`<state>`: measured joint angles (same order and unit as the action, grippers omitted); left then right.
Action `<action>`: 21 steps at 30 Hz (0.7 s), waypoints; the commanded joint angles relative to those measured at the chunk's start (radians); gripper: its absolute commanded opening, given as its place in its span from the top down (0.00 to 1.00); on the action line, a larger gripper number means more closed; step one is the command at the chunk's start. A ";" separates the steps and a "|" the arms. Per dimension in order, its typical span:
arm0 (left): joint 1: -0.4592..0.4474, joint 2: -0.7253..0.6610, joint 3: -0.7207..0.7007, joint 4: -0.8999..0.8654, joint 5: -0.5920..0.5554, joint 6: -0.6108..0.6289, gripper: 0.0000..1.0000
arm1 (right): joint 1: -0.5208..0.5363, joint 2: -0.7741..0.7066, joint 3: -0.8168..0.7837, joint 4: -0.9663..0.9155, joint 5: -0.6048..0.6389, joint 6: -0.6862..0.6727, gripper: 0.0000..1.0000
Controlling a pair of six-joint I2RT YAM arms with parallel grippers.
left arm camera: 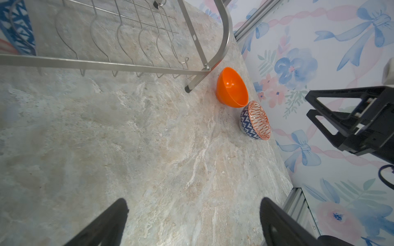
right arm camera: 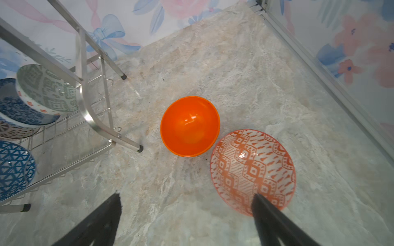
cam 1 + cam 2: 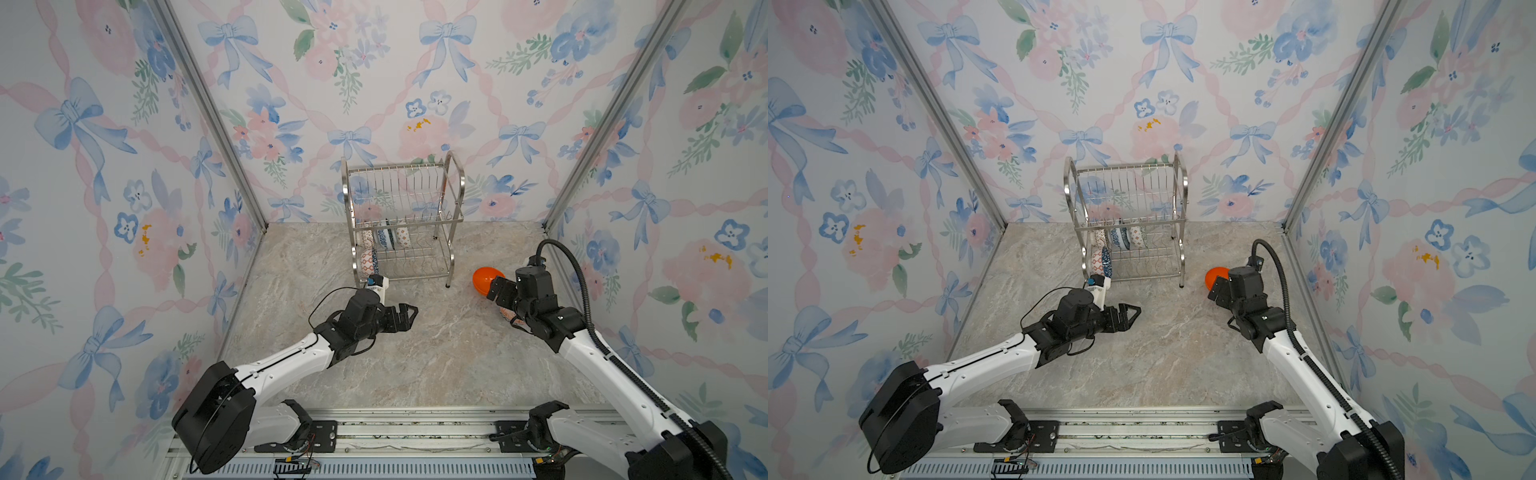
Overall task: Load bowls into a dish rack
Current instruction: Pick up the bowl from the middle-right of the table.
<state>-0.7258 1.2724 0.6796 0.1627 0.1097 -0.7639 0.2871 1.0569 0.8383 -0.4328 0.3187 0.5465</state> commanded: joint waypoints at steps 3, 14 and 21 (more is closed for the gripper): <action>-0.024 0.054 0.049 0.033 -0.027 0.004 0.02 | -0.065 0.066 -0.043 -0.094 -0.061 -0.041 0.03; -0.061 0.104 0.102 0.031 -0.045 -0.003 0.02 | -0.091 0.192 -0.062 -0.042 -0.103 -0.101 0.02; -0.069 0.122 0.111 0.025 -0.046 0.005 0.02 | -0.097 0.309 -0.029 0.003 -0.124 -0.131 0.06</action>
<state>-0.7902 1.3872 0.7670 0.1856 0.0811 -0.7639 0.2005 1.3323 0.7849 -0.4469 0.2119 0.4450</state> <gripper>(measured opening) 0.975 0.946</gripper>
